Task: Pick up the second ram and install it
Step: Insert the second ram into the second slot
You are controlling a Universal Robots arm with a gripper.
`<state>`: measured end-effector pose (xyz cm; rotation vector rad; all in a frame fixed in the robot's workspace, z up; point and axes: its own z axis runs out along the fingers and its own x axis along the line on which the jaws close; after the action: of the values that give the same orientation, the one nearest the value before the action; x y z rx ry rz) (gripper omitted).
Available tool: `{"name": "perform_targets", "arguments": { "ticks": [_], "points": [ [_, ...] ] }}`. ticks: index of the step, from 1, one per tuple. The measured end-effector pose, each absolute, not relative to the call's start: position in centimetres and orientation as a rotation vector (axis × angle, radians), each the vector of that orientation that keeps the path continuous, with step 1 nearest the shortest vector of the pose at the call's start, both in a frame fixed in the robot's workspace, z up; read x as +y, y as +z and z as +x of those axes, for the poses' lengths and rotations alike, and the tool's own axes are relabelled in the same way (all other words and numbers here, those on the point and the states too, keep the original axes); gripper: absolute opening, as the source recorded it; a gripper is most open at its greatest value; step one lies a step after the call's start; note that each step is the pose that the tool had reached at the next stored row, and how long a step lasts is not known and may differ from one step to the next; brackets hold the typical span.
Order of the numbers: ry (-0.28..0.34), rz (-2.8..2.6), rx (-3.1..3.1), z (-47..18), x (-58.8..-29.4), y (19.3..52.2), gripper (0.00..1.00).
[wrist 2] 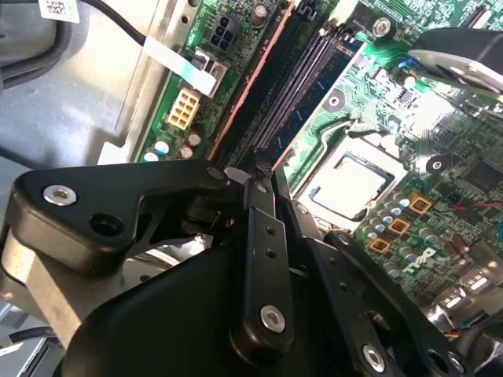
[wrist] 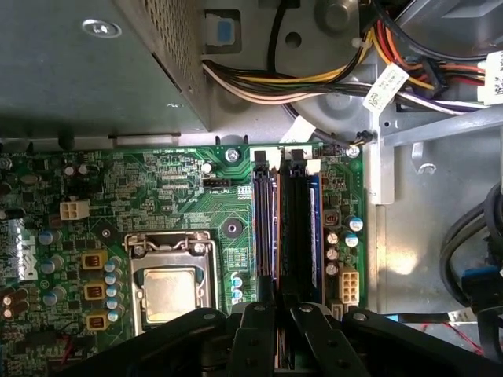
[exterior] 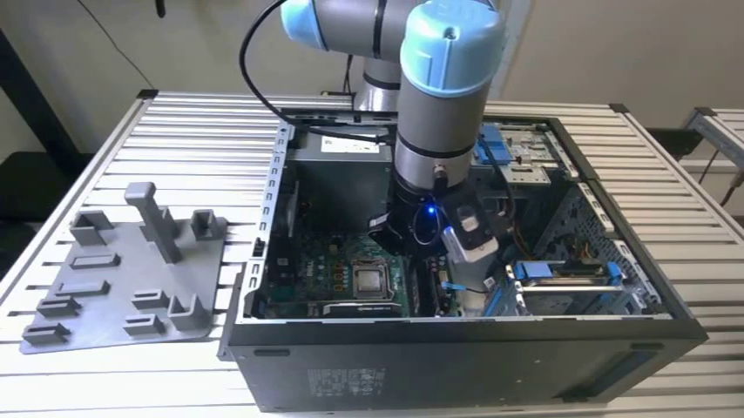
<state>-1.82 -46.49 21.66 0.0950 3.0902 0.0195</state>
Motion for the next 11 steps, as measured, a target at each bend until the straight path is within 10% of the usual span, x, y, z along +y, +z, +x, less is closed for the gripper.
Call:
{"name": "perform_targets", "arguments": {
  "ticks": [11],
  "points": [
    [0.019, 0.093, 3.09, -1.82, -46.48, 21.58, 0.14]
  ]
}}
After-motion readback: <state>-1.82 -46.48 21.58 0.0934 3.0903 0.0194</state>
